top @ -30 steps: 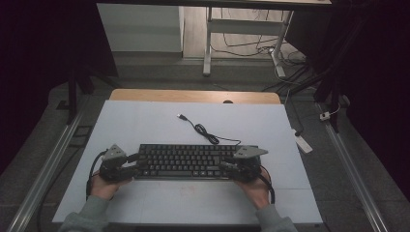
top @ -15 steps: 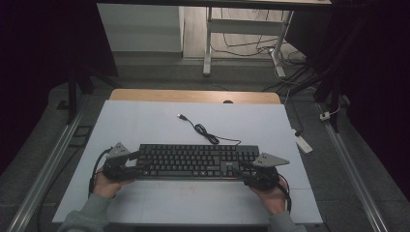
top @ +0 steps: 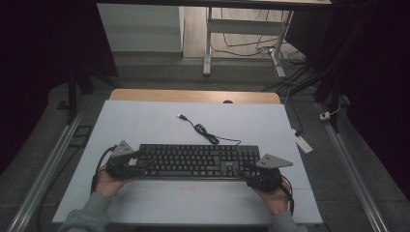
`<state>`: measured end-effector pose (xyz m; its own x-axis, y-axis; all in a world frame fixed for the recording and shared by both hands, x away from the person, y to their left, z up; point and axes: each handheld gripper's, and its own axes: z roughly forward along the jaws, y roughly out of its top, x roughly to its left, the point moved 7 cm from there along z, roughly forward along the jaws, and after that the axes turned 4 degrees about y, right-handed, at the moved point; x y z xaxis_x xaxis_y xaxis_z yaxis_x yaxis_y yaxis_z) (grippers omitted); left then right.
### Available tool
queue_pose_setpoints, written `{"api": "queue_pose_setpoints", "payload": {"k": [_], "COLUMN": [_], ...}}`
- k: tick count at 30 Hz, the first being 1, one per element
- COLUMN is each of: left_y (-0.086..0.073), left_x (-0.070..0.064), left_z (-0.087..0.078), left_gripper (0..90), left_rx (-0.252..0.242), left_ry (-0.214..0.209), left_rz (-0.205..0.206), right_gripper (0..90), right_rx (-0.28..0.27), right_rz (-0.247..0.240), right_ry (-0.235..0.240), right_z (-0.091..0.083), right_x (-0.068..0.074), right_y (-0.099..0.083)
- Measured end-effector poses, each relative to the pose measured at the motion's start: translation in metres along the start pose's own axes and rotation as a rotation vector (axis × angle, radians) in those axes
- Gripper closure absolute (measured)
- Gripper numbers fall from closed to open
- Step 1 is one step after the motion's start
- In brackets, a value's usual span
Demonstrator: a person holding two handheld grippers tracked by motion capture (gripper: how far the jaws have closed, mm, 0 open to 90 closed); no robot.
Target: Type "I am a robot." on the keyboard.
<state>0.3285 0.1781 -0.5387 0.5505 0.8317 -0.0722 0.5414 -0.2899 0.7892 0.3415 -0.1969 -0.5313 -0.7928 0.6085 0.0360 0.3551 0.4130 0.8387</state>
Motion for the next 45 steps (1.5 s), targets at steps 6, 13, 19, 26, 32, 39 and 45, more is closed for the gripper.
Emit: {"api": "queue_pose_setpoints", "payload": {"k": [6, 13, 19, 26, 32, 39, 45], "left_y": [0.002, 0.006, 0.004, 0.0, -0.004, -0.007, -0.008], "left_x": [-0.006, -0.029, -0.04, -0.05, -0.057, -0.06, -0.06], "left_z": [0.003, 0.015, 0.024, 0.035, 0.044, 0.048, 0.05], "left_gripper": [54.3, 76.4, 88.9, 88.9, 88.9, 88.9, 88.9], "left_rx": [-0.002, 0.023, 0.051, 0.086, 0.115, 0.132, 0.141], "left_ry": [-0.028, -0.099, -0.128, -0.129, -0.128, -0.129, -0.128], "left_rz": [0.019, 0.085, 0.122, 0.149, 0.167, 0.183, 0.187], "right_gripper": [57.3, 57.2, 56.9, 55.7, 55.4, 55.3, 55.2], "right_rx": [0.011, 0.013, 0.007, 0.018, 0.02, 0.025, 0.024], "right_rz": [-0.002, -0.003, 0.002, 0.0, -0.003, -0.002, -0.002], "right_ry": [-0.002, -0.007, -0.01, -0.012, -0.009, -0.004, -0.002], "right_z": [0.002, 0.001, -0.001, 0.001, 0.003, 0.004, 0.004], "right_x": [0.0, -0.001, -0.003, -0.003, -0.003, -0.001, -0.001], "right_y": [-0.002, -0.002, -0.003, -0.004, -0.005, -0.006, -0.006]}}
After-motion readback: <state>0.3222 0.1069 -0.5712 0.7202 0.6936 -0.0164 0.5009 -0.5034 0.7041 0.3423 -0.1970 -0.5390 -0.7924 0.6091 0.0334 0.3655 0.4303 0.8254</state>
